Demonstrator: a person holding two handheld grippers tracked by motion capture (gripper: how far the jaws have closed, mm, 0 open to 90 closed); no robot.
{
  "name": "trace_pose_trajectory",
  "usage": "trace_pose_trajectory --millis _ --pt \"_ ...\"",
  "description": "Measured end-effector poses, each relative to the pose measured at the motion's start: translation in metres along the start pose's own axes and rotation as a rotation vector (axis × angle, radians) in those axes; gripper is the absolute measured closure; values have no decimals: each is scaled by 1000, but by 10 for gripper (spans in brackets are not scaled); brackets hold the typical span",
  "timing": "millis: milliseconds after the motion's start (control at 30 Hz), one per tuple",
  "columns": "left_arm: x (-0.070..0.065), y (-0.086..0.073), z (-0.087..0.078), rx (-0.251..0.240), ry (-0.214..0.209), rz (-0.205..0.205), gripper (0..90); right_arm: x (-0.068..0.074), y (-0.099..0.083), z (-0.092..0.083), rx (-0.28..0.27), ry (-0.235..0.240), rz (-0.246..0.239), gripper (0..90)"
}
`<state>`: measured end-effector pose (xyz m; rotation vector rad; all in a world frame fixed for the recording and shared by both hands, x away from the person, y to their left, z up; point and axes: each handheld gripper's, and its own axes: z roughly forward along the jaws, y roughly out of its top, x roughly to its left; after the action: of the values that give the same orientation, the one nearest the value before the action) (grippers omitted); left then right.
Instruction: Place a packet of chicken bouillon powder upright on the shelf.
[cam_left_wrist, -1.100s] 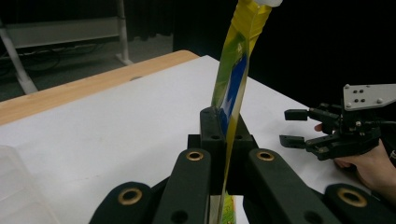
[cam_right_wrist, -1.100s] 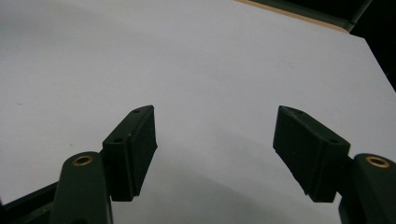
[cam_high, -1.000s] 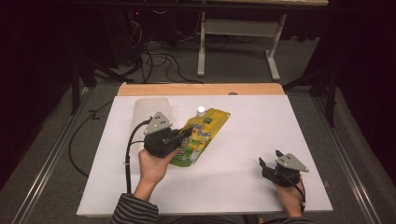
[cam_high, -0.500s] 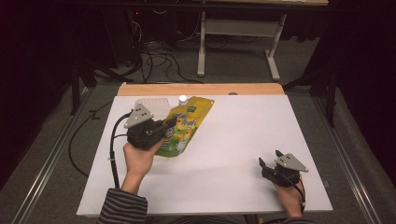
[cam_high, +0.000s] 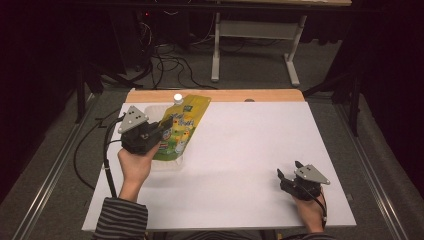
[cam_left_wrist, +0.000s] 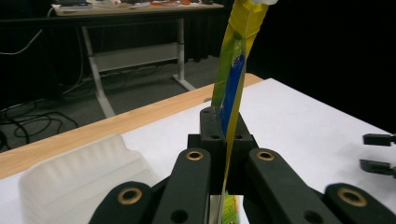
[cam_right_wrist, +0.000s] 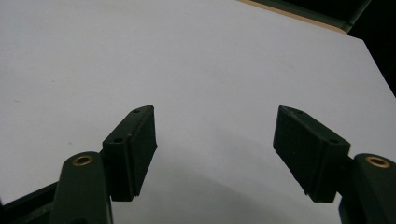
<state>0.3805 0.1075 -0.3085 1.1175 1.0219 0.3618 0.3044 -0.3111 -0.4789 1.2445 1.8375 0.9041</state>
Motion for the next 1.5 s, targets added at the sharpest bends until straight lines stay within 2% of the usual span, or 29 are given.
trace_pose_trajectory --millis 133,167,267,367,533,700,833,1067,1100,1233,1367,1467,1500 --pt "6 -1 3 0 18 4 895 0 0 0 1 -1 3 307" --pt "10 -2 6 2 33 17 895 0 0 0 1 -1 4 307" --pt "13 -2 8 3 43 26 895 -1 0 0 4 1 3 306" --pt "20 -7 12 14 63 57 895 0 0 0 1 1 5 306" --pt "31 -12 19 31 90 54 894 0 0 0 4 1 3 306" --pt "38 -22 26 63 103 80 893 0 0 0 -2 0 2 306" --pt "44 -27 30 81 114 66 891 0 0 0 2 -2 -3 306" --pt "51 -32 32 100 135 66 884 0 0 0 -2 0 -2 305" --pt "53 -35 33 121 144 73 883 0 0 0 -3 0 -1 305" --pt "53 -39 35 153 161 97 877 0 0 0 -3 1 -1 305" --pt "51 -36 35 136 176 97 820 0 0 0 -1 0 -5 304" --pt "52 -35 34 153 190 95 790 0 0 0 -3 -1 -7 304" --pt "55 -34 34 186 217 97 784 0 0 0 1 0 -7 304"
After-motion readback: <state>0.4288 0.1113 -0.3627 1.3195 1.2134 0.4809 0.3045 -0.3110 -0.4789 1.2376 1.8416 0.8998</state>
